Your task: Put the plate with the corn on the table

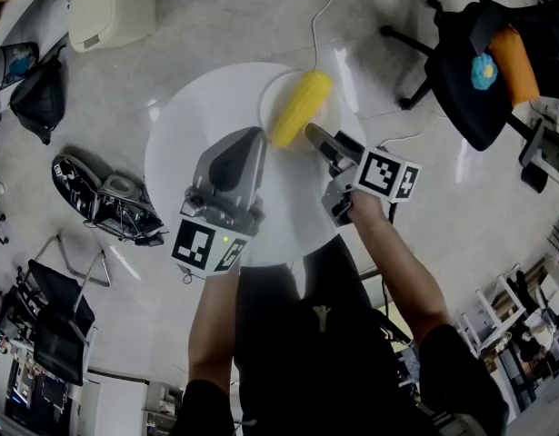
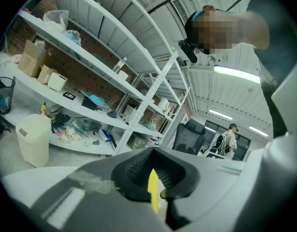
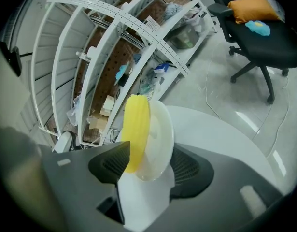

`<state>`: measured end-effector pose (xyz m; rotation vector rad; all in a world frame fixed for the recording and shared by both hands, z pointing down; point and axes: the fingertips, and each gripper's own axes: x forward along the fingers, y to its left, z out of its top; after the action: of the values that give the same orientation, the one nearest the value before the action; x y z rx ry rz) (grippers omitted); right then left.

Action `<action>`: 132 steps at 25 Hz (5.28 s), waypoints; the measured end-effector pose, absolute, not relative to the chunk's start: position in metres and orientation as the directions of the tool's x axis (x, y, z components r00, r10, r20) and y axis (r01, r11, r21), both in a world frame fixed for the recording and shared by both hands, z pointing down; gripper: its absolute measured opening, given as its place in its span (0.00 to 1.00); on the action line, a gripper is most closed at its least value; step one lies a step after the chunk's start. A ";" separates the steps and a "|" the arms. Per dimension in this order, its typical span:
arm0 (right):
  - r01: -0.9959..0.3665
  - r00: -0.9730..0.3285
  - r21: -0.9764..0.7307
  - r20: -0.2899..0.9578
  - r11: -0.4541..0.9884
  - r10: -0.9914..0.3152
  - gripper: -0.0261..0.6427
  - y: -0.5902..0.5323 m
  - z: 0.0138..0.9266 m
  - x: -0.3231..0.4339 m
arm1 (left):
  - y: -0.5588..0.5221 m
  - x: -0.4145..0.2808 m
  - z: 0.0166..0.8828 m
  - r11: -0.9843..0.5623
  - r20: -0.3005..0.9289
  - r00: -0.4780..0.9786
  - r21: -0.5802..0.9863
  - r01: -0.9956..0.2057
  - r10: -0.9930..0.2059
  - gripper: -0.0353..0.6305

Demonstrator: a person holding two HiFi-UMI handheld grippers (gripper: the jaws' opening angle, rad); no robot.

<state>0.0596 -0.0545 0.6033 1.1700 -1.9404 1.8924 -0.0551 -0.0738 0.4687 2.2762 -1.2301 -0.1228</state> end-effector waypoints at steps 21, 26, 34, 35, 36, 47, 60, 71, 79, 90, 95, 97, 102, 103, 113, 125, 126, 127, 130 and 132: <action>-0.739 -0.659 -0.667 0.686 0.096 -0.309 0.52 -0.046 0.603 0.055 | -0.070 -0.059 0.474 -0.427 0.171 0.575 0.510 -0.747 -0.800 0.06; -0.744 -0.666 -0.646 0.697 0.170 -0.265 0.52 -0.041 0.603 0.054 | -0.068 -0.059 0.474 -0.426 0.174 0.575 0.510 -0.747 -0.799 0.06; -0.729 -0.680 -0.625 0.707 0.280 -0.195 0.53 -0.035 0.603 0.054 | -0.065 -0.059 0.475 -0.424 0.180 0.574 0.508 -0.750 -0.799 0.06; -0.728 -0.679 -0.618 0.711 0.298 -0.185 0.53 -0.034 0.603 0.054 | -0.064 -0.059 0.475 -0.423 0.180 0.574 0.509 -0.750 -0.799 0.06; -0.727 -0.676 -0.609 0.716 0.319 -0.175 0.53 -0.032 0.604 0.054 | -0.064 -0.059 0.475 -0.423 0.180 0.573 0.509 -0.750 -0.799 0.06; -0.674 -0.666 -0.548 0.741 0.495 -0.087 0.55 -0.021 0.607 0.055 | -0.059 -0.059 0.478 -0.418 0.178 0.570 0.514 -0.749 -0.802 0.06; -0.623 -0.579 -0.429 0.815 0.655 -0.017 0.54 -0.009 0.613 0.057 | -0.050 -0.061 0.480 -0.410 0.180 0.563 0.516 -0.752 -0.806 0.06; -0.661 -0.539 -0.381 0.840 0.646 -0.056 0.39 -0.008 0.617 0.069 | -0.045 -0.060 0.481 -0.407 0.177 0.563 0.523 -0.749 -0.808 0.06; -0.691 -0.510 -0.353 0.856 0.630 -0.079 0.27 -0.005 0.621 0.078 | -0.039 -0.055 0.481 -0.413 0.175 0.567 0.521 -0.747 -0.805 0.06; -0.724 -0.503 -0.345 0.857 0.597 -0.116 0.06 0.002 0.617 0.078 | -0.028 -0.052 0.478 -0.421 0.170 0.572 0.518 -0.745 -0.803 0.06; -0.729 -0.502 -0.349 0.857 0.589 -0.114 0.06 0.008 0.611 0.075 | -0.024 -0.051 0.470 -0.426 0.171 0.572 0.506 -0.750 -0.802 0.06; -0.731 -0.503 -0.349 0.856 0.586 -0.118 0.06 0.009 0.607 0.075 | -0.024 -0.051 0.466 -0.425 0.171 0.567 0.500 -0.754 -0.806 0.06; -0.741 -0.508 -0.342 0.848 0.577 -0.149 0.06 0.011 0.589 0.073 | -0.021 -0.049 0.450 -0.424 0.167 0.560 0.491 -0.761 -0.812 0.06; -0.743 -0.510 -0.341 0.846 0.576 -0.157 0.06 0.011 0.584 0.073 | -0.020 -0.048 0.446 -0.424 0.164 0.558 0.489 -0.762 -0.813 0.06; -0.758 -0.529 -0.347 0.823 0.552 -0.208 0.06 0.015 0.533 0.065 | -0.010 -0.053 0.398 -0.398 0.160 0.516 0.461 -0.793 -0.842 0.06; -0.759 -0.567 -0.350 0.770 0.549 -0.294 0.06 0.033 0.456 0.059 | 0.018 -0.045 0.342 -0.376 0.158 0.488 0.452 -0.809 -0.858 0.06; -0.759 -0.568 -0.346 0.766 0.551 -0.301 0.06 0.033 0.451 0.059 | 0.019 -0.042 0.338 -0.380 0.157 0.490 0.449 -0.809 -0.858 0.06; -0.761 -0.569 -0.344 0.762 0.550 -0.309 0.06 0.033 0.445 0.059 | 0.020 -0.041 0.334 -0.384 0.155 0.492 0.444 -0.810 -0.857 0.06; -0.770 -0.570 -0.346 0.751 0.536 -0.335 0.05 0.033 0.431 0.063 | 0.023 -0.036 0.321 -0.390 0.153 0.492 0.430 -0.814 -0.857 0.06; -0.775 -0.568 -0.343 0.745 0.530 -0.349 0.06 0.033 0.421 0.065 | 0.024 -0.035 0.312 -0.393 0.150 0.489 0.419 -0.818 -0.859 0.06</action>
<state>0.0653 0.0334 0.4211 0.9080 -2.1560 0.9006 -0.0351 0.0244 0.3118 2.2999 -1.3889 -0.1256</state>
